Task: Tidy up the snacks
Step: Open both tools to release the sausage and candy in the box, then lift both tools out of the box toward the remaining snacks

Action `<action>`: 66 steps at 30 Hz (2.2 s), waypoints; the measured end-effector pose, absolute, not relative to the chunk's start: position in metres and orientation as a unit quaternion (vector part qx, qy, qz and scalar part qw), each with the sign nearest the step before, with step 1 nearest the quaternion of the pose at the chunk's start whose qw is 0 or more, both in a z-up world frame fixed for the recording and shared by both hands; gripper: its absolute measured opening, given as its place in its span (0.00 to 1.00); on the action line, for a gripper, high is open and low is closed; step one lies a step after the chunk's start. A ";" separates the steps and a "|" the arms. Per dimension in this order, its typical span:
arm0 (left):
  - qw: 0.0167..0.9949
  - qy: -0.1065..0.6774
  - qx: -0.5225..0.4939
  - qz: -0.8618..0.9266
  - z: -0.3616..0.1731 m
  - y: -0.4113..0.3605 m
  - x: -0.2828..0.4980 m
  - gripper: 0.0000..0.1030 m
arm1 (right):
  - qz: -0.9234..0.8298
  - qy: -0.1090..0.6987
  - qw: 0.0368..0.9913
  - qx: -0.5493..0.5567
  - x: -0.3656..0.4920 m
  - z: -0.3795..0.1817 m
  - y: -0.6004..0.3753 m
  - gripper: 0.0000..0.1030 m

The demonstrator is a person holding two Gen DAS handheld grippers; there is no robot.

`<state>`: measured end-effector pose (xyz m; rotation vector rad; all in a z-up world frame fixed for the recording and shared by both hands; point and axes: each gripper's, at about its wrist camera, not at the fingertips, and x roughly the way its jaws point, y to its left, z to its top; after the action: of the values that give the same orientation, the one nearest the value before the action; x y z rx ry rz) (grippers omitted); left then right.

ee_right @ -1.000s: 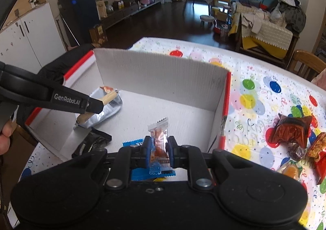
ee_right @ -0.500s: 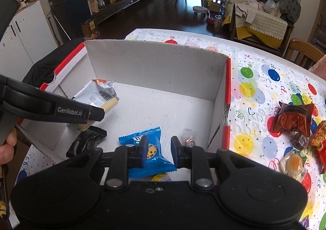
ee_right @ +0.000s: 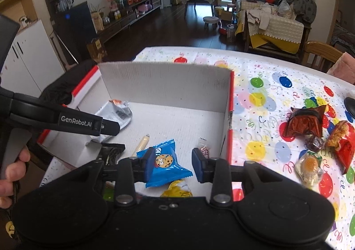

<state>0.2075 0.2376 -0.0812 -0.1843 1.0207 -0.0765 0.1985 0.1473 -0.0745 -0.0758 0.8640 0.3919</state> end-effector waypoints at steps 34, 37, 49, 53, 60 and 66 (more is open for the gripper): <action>0.931 0.340 -0.045 -0.126 0.022 0.108 0.104 0.77 | 0.134 0.299 0.942 0.077 0.099 -0.017 -0.001 0.81; 0.928 0.335 -0.059 -0.149 0.022 0.092 0.098 0.77 | 0.130 0.297 0.942 0.084 0.094 -0.017 -0.021 0.81; 0.921 0.336 -0.093 -0.177 0.008 0.013 0.092 0.77 | 0.104 0.306 0.941 0.094 0.087 -0.023 -0.107 0.81; 0.923 0.330 -0.099 -0.169 0.002 -0.010 0.095 0.77 | 0.100 0.311 0.940 0.094 0.090 -0.027 -0.133 0.81; 0.921 0.348 -0.104 -0.139 -0.009 -0.036 0.114 0.77 | 0.093 0.317 0.940 0.091 0.103 -0.034 -0.167 0.81; 0.921 0.362 -0.089 -0.109 -0.018 -0.056 0.138 0.77 | 0.087 0.317 0.941 0.077 0.128 -0.039 -0.187 0.81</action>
<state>0.1376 -0.0559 -0.0185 -0.1823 0.7442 -0.2243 0.1281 -0.1869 -0.0395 0.1566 0.6466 0.1776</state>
